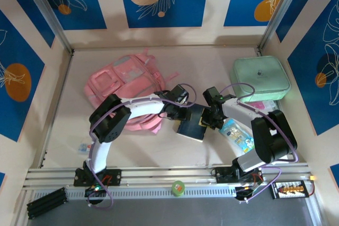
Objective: Pack the student bag
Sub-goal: Pick up the book at the center of the table.
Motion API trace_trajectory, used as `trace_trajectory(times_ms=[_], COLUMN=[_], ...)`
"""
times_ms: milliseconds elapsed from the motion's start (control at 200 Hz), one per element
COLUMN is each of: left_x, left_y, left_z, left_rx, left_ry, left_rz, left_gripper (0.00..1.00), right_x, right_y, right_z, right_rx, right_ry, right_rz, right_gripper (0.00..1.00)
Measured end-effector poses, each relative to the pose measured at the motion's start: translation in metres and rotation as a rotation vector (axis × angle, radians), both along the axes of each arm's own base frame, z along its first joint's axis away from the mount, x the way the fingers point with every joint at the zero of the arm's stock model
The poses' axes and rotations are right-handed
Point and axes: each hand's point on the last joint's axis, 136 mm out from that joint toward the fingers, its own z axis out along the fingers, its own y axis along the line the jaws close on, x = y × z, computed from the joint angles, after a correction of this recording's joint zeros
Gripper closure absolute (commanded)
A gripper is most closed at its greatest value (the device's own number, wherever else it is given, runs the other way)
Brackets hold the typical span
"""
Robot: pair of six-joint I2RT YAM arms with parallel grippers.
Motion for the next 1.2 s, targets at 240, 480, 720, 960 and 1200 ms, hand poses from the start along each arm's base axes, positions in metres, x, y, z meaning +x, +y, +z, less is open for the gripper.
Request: trace_trajectory(times_ms=[240, 480, 720, 960, 1200], left_x=[-0.001, -0.007, -0.022, -0.038, -0.036], left_y=[-0.002, -0.002, -0.003, -0.024, -0.023], left_z=[0.001, 0.009, 0.043, 0.052, 0.050], left_rx=[-0.016, -0.095, -0.229, -0.357, -0.353], left_ry=[0.014, 0.023, 0.016, 0.052, 0.054], left_rz=[0.000, -0.004, -0.022, -0.044, -0.024], left_gripper=[0.57, 0.57, 0.58, 0.65, 0.71], right_x=[0.001, 0.001, 0.000, 0.003, 0.003], right_y=[0.001, 0.001, -0.003, 0.002, 0.002], right_z=[0.000, 0.000, 0.001, -0.001, -0.001], right_rx=[0.004, 0.004, -0.018, 0.000, 0.004], right_ry=[0.009, 0.019, 0.050, 0.055, 0.055], right_rz=[-0.001, -0.007, -0.019, -0.035, -0.037], right_gripper=[0.82, 0.86, 0.90, 0.90, 0.90])
